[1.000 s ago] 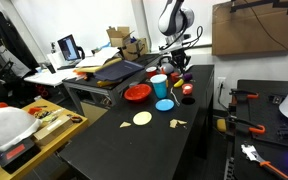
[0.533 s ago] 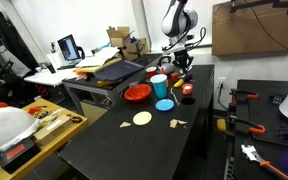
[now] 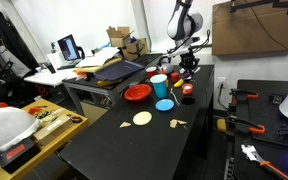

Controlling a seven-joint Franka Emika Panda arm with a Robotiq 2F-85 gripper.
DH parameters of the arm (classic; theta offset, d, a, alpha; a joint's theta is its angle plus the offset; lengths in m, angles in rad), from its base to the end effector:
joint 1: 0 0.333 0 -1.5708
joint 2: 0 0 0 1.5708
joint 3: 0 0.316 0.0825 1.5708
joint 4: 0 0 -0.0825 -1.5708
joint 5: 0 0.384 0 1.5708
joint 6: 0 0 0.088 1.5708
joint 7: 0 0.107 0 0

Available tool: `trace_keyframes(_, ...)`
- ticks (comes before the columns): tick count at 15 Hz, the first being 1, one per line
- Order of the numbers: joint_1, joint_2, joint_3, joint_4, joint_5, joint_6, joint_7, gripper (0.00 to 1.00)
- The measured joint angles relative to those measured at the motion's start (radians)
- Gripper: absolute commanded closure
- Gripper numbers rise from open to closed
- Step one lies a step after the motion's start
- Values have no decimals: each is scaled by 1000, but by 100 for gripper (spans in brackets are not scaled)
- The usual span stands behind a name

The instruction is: Move the left fork to the right front

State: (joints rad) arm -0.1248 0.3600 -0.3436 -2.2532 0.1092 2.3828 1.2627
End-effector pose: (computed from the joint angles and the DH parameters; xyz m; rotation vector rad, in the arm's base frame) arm 0.4598 -0.2379 0.1963 1.8541 -2.3612 -0.2528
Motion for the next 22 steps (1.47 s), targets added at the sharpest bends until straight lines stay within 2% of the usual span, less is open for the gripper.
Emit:
trace_keyframes(10, -7, 87, -41, 0, -6, 40, 40, 98)
trace_keyframes(11, -8, 93, -43, 0, -6, 47, 40, 67)
trace_keyframes(13, -8, 102, -46, 0, -6, 59, 40, 59)
trace_keyframes(20, 14, 106, -46, 9, -29, 110, 40, 7)
trace_keyframes(21, 26, 100, -47, 11, -46, 112, 41, 1)
trace_keyframes(22, 40, 92, -47, 13, -65, 112, 41, 0)
